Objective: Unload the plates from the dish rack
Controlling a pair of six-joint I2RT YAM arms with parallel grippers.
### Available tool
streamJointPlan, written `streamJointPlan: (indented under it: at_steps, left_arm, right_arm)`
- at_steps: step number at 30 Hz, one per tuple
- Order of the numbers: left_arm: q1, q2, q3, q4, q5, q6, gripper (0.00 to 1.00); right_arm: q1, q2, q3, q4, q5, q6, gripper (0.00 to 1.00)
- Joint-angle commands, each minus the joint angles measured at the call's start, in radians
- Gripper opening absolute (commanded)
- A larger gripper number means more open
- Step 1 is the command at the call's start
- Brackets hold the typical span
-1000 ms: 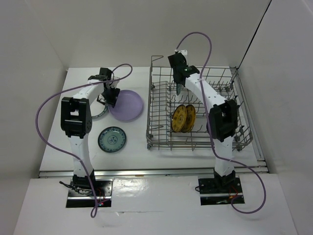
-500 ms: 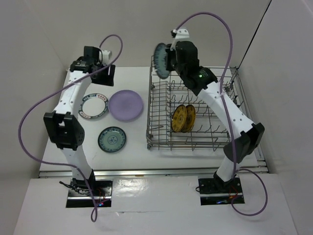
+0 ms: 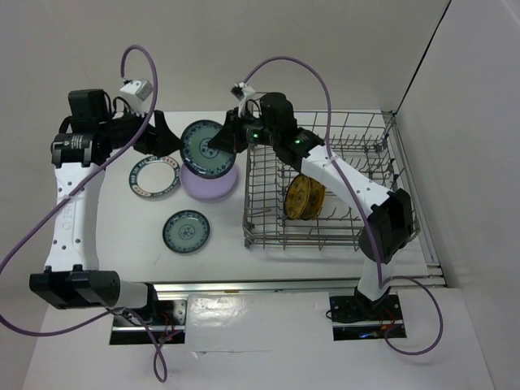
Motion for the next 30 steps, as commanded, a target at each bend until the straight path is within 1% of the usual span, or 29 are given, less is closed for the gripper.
streamJointPlan:
  at_steps: [1,3,6,8,10,11,12,13,16,18,19,21,22,23,24,25,26,27,29,30]
  left_arm:
    - [0.007,0.037,-0.047,-0.045,0.082,0.034,0.86]
    - [0.007,0.037,-0.073,-0.054,0.068,0.043,0.86]
    - [0.007,0.027,-0.108,-0.027,0.002,0.031,0.86]
    - [0.007,0.017,-0.119,-0.027,0.002,0.02,0.86]
    - [0.007,0.017,-0.119,-0.038,0.041,0.02,0.85]
    - [-0.005,0.026,-0.11,-0.038,0.041,0.029,0.81]
    - [-0.018,0.027,-0.11,-0.038,0.041,0.029,0.8]
    - [-0.018,0.027,-0.11,-0.047,0.024,0.029,0.78]
    - [-0.018,0.027,-0.119,-0.047,-0.031,0.029,0.78]
    - [-0.018,0.027,-0.119,-0.06,-0.022,0.045,0.76]
    - [-0.018,0.027,-0.11,-0.071,0.028,0.068,0.72]
    - [-0.018,0.027,-0.098,-0.093,0.106,0.068,0.62]
    - [-0.018,0.027,-0.087,-0.093,0.107,0.068,0.57]
    - [-0.031,0.027,-0.087,-0.093,0.107,0.059,0.36]
    - [-0.041,0.039,-0.076,-0.093,0.107,0.048,0.26]
    - [-0.054,0.039,-0.066,-0.114,0.096,0.048,0.18]
    - [-0.055,0.065,-0.066,-0.13,0.113,0.063,0.07]
    - [-0.055,0.065,-0.05,-0.145,0.123,0.075,0.02]
    - [-0.055,0.079,-0.038,-0.183,0.143,0.089,0.0]
    - [-0.055,0.079,-0.029,-0.192,0.143,0.089,0.0]
  right_arm:
    - [0.032,-0.021,0.011,0.162,-0.124,0.045,0.0]
    - [0.041,-0.021,-0.014,0.177,-0.146,0.07,0.0]
    - [0.05,-0.021,-0.037,0.214,-0.167,0.091,0.0]
    - [0.059,-0.021,-0.048,0.214,-0.167,0.091,0.0]
    - [0.059,-0.021,-0.071,0.237,-0.202,0.111,0.0]
    - [0.059,-0.021,-0.071,0.263,-0.213,0.12,0.0]
    - [0.059,-0.021,-0.083,0.274,-0.222,0.131,0.0]
    - [0.059,-0.021,-0.083,0.274,-0.223,0.131,0.0]
    - [0.059,-0.021,-0.083,0.274,-0.217,0.131,0.0]
    - [0.059,-0.03,-0.083,0.26,-0.197,0.117,0.0]
    - [0.059,-0.03,-0.094,0.26,-0.197,0.108,0.0]
    - [0.059,-0.006,-0.083,0.26,-0.224,0.117,0.0]
    - [0.059,0.005,-0.072,0.26,-0.235,0.117,0.0]
    - [0.059,0.018,-0.072,0.269,-0.244,0.134,0.0]
    - [0.059,0.028,-0.072,0.287,-0.255,0.147,0.0]
    - [0.059,0.047,-0.072,0.3,-0.255,0.168,0.0]
    - [0.059,0.047,-0.072,0.324,-0.265,0.177,0.0]
    - [0.059,0.062,-0.072,0.324,-0.266,0.186,0.0]
    - [0.059,0.088,-0.046,0.312,-0.256,0.187,0.0]
    - [0.069,0.107,-0.034,0.274,-0.256,0.176,0.0]
